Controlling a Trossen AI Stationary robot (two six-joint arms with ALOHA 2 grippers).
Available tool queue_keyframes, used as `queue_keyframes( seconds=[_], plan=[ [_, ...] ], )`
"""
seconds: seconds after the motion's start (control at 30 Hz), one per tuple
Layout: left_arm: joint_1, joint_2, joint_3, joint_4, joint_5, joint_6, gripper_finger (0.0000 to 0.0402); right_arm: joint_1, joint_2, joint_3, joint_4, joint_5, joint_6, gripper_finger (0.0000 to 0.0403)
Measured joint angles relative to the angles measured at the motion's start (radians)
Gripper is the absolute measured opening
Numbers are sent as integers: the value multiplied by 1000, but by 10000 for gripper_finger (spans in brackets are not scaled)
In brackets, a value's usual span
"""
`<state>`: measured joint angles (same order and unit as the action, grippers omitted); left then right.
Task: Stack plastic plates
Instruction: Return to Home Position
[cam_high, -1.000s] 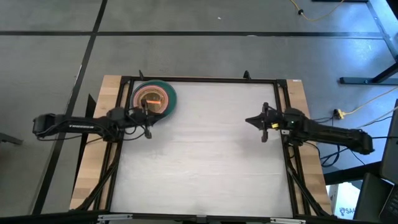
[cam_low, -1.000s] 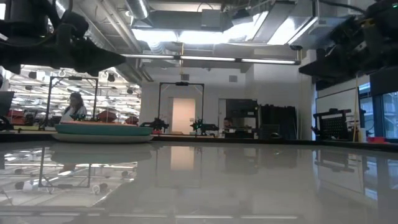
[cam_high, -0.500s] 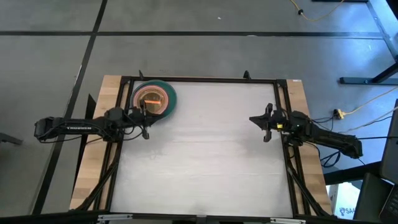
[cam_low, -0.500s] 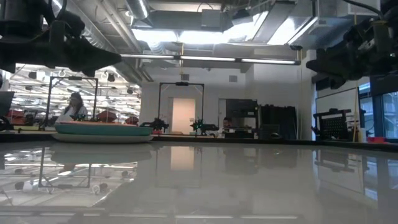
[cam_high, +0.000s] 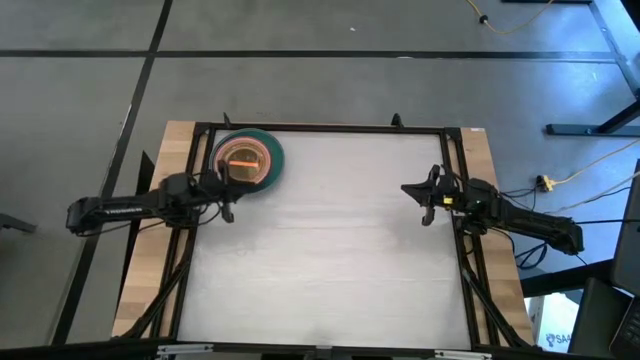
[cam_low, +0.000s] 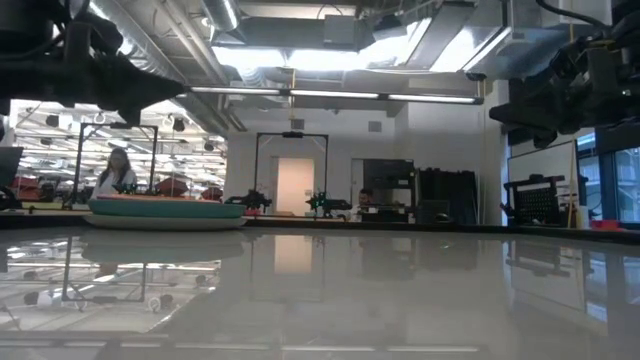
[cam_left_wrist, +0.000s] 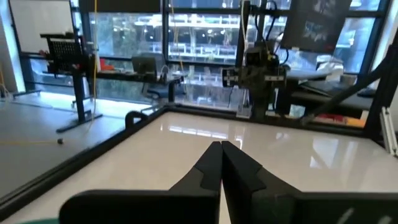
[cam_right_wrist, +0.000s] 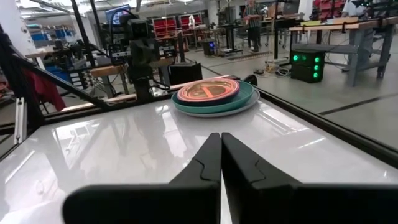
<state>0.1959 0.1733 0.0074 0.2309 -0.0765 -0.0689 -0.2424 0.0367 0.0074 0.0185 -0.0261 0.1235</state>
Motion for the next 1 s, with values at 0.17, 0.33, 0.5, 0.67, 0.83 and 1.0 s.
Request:
queue_keyframes(
  seconds=[0.17,0.33,0.5,0.67,0.83,1.0],
  plan=[
    [0,-103,0,-78,0,-8,1,0,0,0,0,0,1,5],
    [0,-172,0,-162,-48,-18,1,0,0,0,0,0,1,5],
    [0,-155,0,-194,-89,-34,1,0,0,0,0,1,2,5],
    [0,-149,0,-196,-80,-33,1,0,0,0,0,1,2,5],
    [0,-149,0,-196,-79,-31,1,0,0,0,0,0,2,5],
    [0,-149,0,-195,-79,-30,1,0,0,0,0,0,2,5]
  ],
)
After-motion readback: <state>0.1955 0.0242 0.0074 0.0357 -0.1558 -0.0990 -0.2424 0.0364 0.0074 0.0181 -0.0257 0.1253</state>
